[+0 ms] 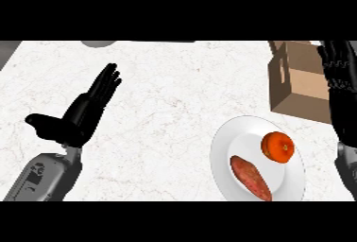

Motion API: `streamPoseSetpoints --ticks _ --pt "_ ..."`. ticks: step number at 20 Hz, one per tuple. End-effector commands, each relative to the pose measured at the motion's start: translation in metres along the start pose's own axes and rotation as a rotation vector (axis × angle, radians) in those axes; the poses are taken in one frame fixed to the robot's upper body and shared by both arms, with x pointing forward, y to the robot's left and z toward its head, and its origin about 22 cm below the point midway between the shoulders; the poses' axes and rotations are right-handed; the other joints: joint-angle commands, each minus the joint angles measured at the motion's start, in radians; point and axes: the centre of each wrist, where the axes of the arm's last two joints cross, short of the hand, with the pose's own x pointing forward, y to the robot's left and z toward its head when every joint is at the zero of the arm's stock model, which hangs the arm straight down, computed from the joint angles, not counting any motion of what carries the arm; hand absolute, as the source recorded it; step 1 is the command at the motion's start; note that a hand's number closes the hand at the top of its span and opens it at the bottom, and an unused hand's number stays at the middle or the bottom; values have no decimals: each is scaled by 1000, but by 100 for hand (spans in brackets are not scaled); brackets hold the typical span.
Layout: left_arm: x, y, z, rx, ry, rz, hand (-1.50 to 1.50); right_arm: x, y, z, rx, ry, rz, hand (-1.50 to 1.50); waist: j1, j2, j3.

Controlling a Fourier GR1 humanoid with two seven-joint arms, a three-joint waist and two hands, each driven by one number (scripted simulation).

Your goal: Pick the sweet potato from the plate and place it in the cardboard box

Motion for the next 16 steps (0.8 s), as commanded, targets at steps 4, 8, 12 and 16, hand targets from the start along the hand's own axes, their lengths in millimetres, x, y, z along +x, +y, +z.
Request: streamPoseSetpoints --ticks 4,8,12,16 --pt "-40 40 33 326 188 -96 0 2 9 16 265 72 -104 150 0 3 25" --pt "-75 46 64 440 341 -92 0 -11 -39 38 478 140 478 150 -20 3 17" --pt "-97 42 77 498 354 -89 0 -43 -31 118 292 184 243 -150 -27 2 25" --pt "-97 47 73 505 355 -92 0 -17 -69 121 366 131 359 -150 -29 0 24"
